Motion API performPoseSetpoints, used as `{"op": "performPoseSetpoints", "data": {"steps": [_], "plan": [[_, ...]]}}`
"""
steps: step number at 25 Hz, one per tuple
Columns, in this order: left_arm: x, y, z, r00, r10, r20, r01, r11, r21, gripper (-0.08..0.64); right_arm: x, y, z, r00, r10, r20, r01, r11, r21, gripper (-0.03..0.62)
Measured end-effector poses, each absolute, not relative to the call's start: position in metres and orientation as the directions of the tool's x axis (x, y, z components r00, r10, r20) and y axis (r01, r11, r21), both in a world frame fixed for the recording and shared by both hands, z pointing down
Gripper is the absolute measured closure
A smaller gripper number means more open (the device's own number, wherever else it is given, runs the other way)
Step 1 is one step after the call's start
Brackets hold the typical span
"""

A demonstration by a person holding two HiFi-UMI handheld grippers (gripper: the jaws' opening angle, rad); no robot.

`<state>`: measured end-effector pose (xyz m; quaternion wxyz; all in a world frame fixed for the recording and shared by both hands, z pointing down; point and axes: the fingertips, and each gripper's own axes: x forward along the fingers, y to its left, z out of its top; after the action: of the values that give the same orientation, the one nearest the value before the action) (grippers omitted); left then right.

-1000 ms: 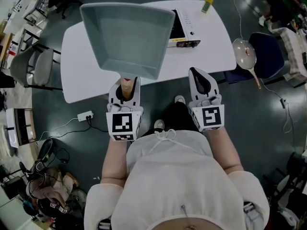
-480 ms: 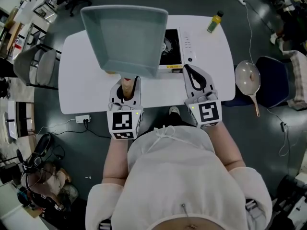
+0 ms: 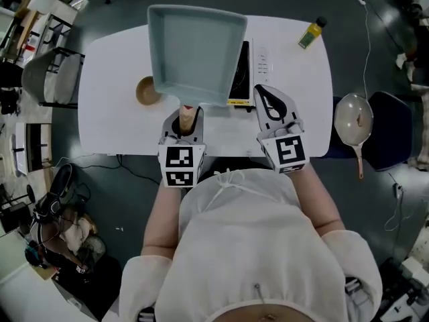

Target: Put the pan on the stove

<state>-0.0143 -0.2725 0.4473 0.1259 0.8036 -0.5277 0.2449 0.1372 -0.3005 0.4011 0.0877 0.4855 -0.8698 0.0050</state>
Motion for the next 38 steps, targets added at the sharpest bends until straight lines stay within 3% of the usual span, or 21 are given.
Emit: {"op": "performPoseSetpoints", "data": {"steps": [20, 31, 38], "plan": [[0.025, -0.281, 0.562, 0.260, -0.471, 0.843, -0.944, -0.306, 0.121, 0.477, 0.181, -0.346, 0.472, -0.502, -0.815, 0.290, -0.852, 0.523, -0.004, 0.588], [0.027, -0.275, 0.584, 0.258, -0.315, 0.913, -0.960, -0.192, 0.204, 0.476, 0.195, -0.360, 0.486, -0.475, -0.819, 0.321, -0.872, 0.486, -0.052, 0.586], [0.027, -0.270, 0.591, 0.233, -0.238, 0.943, -0.953, -0.247, 0.173, 0.474, 0.194, -0.363, 0.485, -0.480, -0.819, 0.315, -0.873, 0.482, -0.076, 0.588]]}}
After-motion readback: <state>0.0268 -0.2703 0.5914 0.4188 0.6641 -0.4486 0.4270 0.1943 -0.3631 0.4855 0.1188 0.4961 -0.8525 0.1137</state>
